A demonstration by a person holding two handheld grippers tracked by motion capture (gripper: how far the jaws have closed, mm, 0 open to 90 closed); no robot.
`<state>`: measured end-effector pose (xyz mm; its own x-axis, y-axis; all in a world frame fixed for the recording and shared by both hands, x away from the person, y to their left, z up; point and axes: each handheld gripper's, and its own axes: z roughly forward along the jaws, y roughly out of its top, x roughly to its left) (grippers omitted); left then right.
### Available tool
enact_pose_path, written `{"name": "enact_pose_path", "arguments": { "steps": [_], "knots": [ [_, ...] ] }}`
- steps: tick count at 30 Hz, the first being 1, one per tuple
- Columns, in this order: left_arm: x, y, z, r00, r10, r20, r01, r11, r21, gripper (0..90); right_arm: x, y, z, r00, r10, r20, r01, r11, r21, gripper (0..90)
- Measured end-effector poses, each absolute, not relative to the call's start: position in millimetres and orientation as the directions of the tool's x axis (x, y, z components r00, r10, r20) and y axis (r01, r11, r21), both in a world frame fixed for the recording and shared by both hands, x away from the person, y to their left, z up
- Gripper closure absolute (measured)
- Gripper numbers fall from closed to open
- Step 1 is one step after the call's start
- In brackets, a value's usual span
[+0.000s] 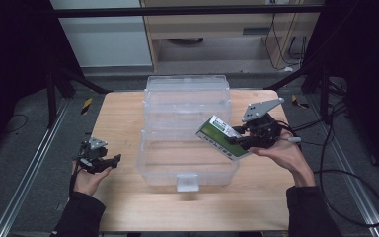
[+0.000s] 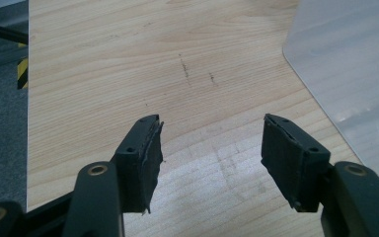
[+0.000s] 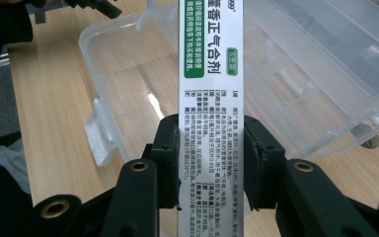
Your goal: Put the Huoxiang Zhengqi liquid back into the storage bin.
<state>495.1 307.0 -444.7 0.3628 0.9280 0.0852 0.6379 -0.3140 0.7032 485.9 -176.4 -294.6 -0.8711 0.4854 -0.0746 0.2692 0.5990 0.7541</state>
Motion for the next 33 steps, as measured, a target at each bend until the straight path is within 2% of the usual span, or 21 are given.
{"name": "enact_pose_path", "arguments": {
  "steps": [33],
  "knots": [
    [496.2, 309.4, -446.8, 0.358, 0.931, 0.079, 0.645, -0.307, 0.699, 39.7, 517.7, -153.9, -319.0, -0.968, 0.244, -0.055, 0.154, 0.755, 0.638, 64.0]
  ]
}}
